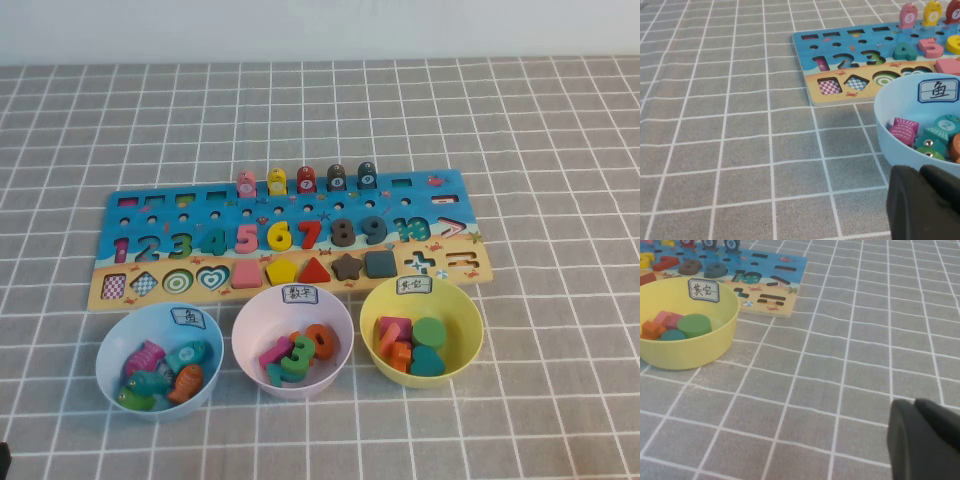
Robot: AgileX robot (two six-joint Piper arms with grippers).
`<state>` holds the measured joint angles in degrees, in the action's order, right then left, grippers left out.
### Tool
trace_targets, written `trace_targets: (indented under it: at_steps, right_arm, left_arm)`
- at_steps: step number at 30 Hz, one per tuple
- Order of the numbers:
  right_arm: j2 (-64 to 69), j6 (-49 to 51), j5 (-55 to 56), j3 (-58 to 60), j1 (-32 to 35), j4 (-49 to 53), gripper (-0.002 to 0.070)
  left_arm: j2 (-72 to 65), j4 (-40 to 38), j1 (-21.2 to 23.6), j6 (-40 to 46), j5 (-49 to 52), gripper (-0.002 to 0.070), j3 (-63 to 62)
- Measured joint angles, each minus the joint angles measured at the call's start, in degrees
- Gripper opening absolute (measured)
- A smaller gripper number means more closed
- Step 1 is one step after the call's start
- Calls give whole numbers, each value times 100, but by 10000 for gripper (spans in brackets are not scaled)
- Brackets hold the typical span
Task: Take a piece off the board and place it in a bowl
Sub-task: Pick up the "number 4"
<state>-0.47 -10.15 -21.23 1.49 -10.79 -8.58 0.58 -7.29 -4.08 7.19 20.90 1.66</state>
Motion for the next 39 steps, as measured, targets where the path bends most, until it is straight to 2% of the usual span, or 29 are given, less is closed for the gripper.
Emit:
trace_targets:
  at_steps: [17,24,28,35,39]
  right_arm:
    - [0,0,0,0,0,0,-17]
    - [0,0,0,0,0,0,-17]
    - [0,0,0,0,0,0,-17]
    - [0,0,0,0,0,0,-17]
    - [0,0,0,0,0,0,-17]
  left_arm:
    - [0,-10,0,0,-20,2,0]
    - [0,-335,0,0,-154,2,0]
    - [0,-1077,0,-10,-348,2,0]
    - [0,-2912,0,-10,-991,2,0]
    - [0,-3403,0,-19,-1124,2,0]
